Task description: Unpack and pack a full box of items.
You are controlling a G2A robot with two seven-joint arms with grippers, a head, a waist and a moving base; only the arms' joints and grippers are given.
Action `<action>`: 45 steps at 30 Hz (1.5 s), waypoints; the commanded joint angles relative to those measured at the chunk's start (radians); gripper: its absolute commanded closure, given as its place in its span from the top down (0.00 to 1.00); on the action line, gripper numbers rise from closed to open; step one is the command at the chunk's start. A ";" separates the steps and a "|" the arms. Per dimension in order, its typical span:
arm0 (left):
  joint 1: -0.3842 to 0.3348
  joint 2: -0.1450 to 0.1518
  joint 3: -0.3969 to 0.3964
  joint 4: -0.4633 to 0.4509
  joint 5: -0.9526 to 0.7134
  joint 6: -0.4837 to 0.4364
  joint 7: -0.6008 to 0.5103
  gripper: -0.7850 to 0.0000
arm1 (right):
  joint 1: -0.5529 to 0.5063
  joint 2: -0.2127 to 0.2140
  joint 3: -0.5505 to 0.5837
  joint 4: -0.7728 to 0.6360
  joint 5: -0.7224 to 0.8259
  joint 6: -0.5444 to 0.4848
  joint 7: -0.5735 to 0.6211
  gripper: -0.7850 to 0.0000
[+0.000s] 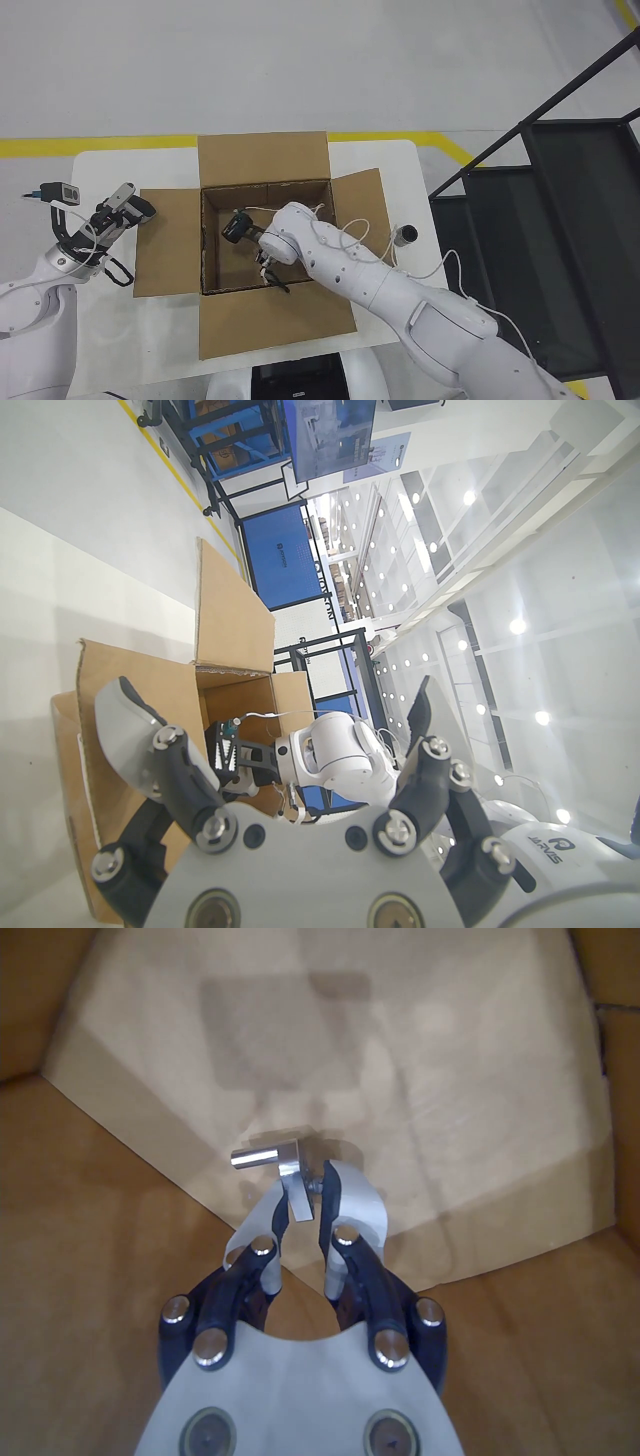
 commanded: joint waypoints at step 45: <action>0.000 0.000 0.000 0.000 0.000 0.000 0.000 1.00 | -1.131 0.254 1.203 -1.069 0.686 -0.236 -0.488 0.00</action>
